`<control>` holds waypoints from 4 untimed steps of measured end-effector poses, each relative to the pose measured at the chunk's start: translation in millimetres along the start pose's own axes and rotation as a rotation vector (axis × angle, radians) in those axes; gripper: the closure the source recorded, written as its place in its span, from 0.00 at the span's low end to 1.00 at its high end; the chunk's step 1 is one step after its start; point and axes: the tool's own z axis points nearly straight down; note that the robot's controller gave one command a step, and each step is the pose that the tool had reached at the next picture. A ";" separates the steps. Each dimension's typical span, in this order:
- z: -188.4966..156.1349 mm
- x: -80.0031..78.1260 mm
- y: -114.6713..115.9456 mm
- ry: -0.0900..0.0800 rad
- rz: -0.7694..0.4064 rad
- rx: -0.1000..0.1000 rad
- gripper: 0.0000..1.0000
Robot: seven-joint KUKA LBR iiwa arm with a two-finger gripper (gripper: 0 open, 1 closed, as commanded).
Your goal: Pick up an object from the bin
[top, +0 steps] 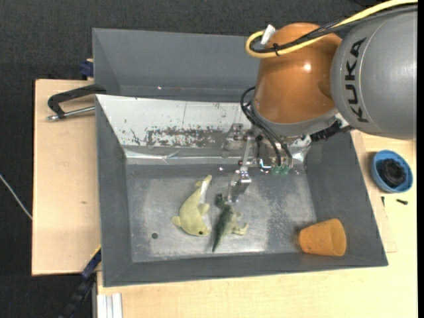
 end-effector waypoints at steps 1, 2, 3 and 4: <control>106.8 14.7 10.8 0.002 -0.048 0.001 0.00; 151.8 18.5 51.0 -0.011 -0.506 0.002 0.00; 150.6 17.7 51.1 -0.013 -0.504 0.000 1.00; 151.2 34.9 46.8 -0.013 -0.773 0.003 1.00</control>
Offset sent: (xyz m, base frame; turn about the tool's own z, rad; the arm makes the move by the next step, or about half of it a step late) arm -0.0136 0.0101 -0.1026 -0.0470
